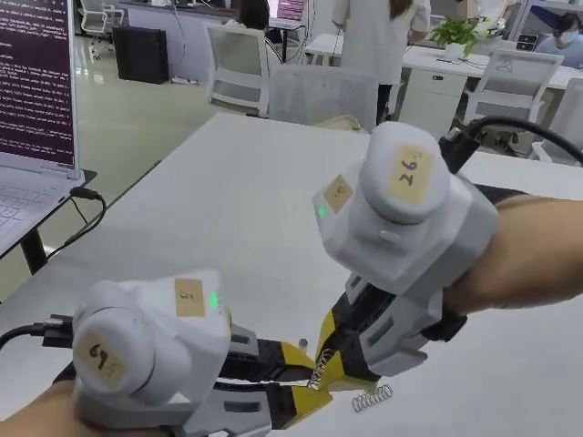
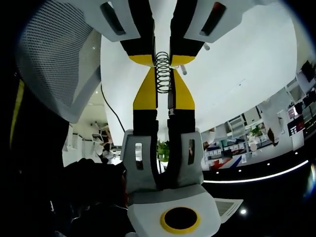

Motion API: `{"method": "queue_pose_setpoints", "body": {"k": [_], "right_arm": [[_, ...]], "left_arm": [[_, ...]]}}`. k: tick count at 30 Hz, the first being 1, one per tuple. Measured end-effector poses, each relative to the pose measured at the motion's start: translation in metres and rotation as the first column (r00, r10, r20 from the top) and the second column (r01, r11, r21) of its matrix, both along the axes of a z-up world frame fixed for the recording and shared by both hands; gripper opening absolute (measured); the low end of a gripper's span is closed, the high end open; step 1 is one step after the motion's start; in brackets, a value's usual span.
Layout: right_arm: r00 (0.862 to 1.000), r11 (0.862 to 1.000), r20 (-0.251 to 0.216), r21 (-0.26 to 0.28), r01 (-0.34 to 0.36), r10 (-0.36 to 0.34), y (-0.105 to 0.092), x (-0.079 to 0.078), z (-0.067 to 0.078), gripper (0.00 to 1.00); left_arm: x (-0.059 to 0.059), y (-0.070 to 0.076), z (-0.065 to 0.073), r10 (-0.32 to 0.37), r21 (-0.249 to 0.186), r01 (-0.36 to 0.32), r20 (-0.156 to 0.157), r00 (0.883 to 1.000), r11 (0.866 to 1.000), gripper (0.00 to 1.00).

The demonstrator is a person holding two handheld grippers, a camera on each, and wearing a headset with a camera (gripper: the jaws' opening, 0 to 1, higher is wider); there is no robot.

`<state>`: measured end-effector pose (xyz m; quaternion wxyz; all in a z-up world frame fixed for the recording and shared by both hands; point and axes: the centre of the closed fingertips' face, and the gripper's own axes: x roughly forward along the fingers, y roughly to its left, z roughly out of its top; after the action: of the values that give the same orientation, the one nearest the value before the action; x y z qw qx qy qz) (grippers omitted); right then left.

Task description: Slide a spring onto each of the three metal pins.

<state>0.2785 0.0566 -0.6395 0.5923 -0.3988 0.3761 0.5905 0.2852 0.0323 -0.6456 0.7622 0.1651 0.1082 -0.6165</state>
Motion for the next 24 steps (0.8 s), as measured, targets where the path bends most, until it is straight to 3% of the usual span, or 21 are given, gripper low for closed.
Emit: {"method": "queue_pose_setpoints", "body": {"k": [3, 4, 7, 9, 15, 24], "right_arm": [[1.0, 1.0, -0.002, -0.006, -0.001, 0.001, 0.001, 0.002, -0.001, 0.08], [1.0, 1.0, 0.002, -0.01, -0.002, 0.002, 0.0, 0.003, -0.001, 0.08], [1.0, 1.0, 0.002, -0.012, -0.001, 0.001, 0.0, 0.005, 0.0, 0.08], [1.0, 1.0, 0.006, -0.01, 0.0, 0.0, 0.001, 0.007, 0.001, 0.08], [1.0, 1.0, 0.012, -0.004, 0.017, -0.017, -0.001, 0.015, 0.005, 0.08], [0.999, 0.999, 0.021, 0.011, 0.046, -0.046, -0.003, 0.025, 0.009, 0.08]], "left_arm": [[0.0, 0.001, -0.001, 0.0, 0.006, 0.0, 0.004, 1.0, 1.0, 0.05], [0.0, 0.003, -0.004, 0.004, 0.014, -0.004, -0.011, 1.0, 1.0, 0.07], [0.001, 0.006, -0.008, 0.012, 0.026, -0.012, -0.015, 1.0, 1.0, 0.08], [0.002, 0.008, -0.008, 0.023, 0.015, -0.023, -0.041, 0.999, 1.0, 0.1], [0.004, 0.015, -0.013, 0.039, 0.017, -0.037, -0.072, 0.997, 0.999, 0.13], [0.004, 0.027, -0.021, 0.058, 0.038, -0.055, -0.092, 0.994, 0.998, 0.21]]}}
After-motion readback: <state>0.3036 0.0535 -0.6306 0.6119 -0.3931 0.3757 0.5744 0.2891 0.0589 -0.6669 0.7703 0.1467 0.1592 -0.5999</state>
